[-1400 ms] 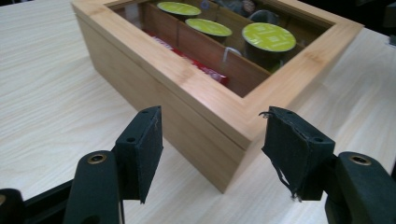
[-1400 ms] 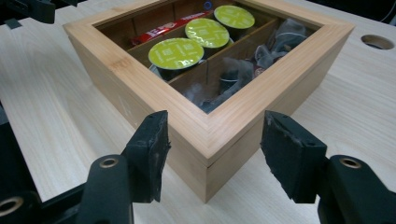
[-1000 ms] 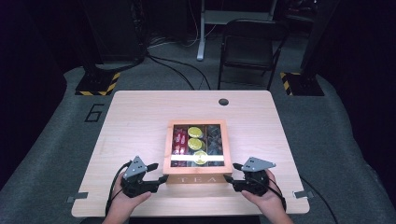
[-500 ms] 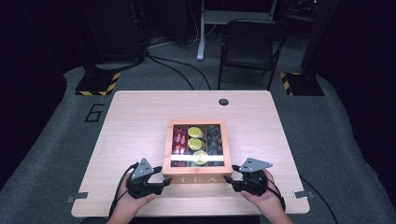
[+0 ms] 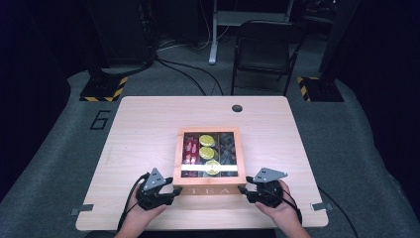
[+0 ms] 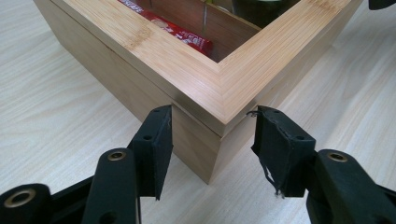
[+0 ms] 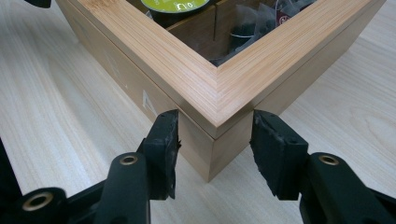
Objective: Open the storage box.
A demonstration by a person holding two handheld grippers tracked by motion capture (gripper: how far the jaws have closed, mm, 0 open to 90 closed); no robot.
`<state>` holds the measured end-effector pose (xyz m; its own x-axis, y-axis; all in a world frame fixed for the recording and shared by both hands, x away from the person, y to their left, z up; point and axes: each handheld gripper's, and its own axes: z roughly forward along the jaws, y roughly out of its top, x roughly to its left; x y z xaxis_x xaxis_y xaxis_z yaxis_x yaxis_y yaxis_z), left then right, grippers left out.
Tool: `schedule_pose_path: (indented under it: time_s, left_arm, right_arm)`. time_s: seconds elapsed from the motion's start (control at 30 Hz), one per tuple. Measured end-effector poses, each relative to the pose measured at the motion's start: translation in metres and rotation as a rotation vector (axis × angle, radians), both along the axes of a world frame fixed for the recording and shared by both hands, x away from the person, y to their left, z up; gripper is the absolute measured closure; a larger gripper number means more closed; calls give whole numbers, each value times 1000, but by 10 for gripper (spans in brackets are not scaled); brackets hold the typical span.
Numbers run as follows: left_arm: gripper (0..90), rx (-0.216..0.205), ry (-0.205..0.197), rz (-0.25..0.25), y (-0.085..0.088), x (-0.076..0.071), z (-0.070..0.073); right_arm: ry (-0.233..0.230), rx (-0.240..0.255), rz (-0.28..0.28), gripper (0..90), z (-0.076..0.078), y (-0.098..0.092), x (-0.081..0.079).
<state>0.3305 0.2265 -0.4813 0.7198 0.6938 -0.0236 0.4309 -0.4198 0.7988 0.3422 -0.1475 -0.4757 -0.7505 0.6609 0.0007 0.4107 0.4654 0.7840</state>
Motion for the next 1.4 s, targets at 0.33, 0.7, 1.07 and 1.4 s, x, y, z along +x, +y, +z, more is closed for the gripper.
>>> schedule_pose_path:
  time_s: [0.33, 0.7, 1.07, 1.4]
  left_arm:
    - [471, -5, -16, 4, -1, -1, 3]
    - [472, -20, -43, 13, -1, -1, 5]
    - [468, -65, -68, 30, -1, 0, 12]
    - [467, -105, -71, 54, -1, 2, 21]
  right_arm:
    - [-9, 6, -2, 515, 3, 0, 0]
    - [-23, 19, -21, 517, 6, 1, -1]
    - [-65, 42, -39, 516, 12, 3, -1]
    - [-81, 72, -55, 500, 19, 4, 2]
